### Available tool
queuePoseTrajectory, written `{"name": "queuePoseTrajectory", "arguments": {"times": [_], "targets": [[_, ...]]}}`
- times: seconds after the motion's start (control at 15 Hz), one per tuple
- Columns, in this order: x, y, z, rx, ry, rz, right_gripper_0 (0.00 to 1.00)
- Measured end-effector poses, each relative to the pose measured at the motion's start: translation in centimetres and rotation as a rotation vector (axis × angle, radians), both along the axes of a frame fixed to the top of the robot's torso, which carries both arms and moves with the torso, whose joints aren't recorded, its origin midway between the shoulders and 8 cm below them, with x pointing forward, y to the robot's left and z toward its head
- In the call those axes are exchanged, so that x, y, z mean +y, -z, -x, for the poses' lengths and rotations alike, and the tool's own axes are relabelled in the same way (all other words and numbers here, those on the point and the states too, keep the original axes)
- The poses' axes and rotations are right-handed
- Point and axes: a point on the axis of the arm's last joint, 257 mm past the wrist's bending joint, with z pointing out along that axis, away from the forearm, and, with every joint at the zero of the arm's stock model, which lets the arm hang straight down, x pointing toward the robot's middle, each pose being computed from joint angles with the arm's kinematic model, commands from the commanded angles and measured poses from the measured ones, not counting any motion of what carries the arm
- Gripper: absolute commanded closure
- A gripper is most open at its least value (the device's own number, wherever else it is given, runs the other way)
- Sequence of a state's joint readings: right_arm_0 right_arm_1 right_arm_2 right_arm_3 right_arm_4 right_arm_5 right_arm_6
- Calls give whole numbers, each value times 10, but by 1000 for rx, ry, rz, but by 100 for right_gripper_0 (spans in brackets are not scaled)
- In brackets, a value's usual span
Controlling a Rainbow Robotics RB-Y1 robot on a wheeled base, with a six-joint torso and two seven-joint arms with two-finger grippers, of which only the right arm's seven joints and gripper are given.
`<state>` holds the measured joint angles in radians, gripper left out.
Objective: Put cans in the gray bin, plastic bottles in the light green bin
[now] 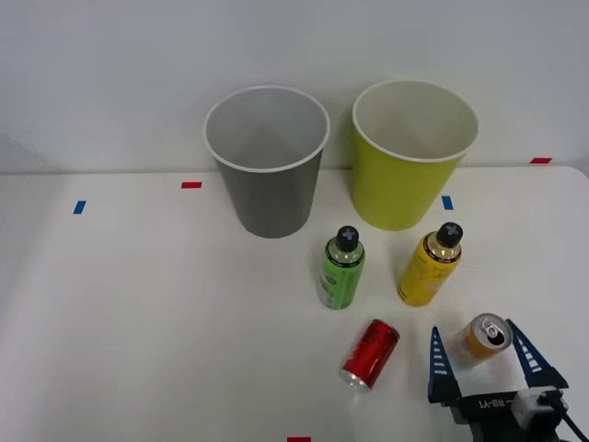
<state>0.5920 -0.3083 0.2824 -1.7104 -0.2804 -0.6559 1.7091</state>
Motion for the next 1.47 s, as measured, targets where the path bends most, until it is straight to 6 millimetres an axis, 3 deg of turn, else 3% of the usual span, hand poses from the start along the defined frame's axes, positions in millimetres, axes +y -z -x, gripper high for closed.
{"name": "queuePoseTrajectory", "arguments": {"times": [0.67, 0.73, 0.8, 0.87, 1.0, 1.07, 1.47], "targets": [[1, -7, -20, -10, 9, 9, 0], [0, -7, -20, -10, 10, 11, 23], [0, -7, -20, -11, 12, 12, 57], [-1, -7, -20, -11, 13, 15, 77], [-2, -6, -19, -8, 14, 21, 96], [-3, -6, -18, -6, 13, 24, 100], [-8, -7, -16, -13, 27, 21, 100]]}}
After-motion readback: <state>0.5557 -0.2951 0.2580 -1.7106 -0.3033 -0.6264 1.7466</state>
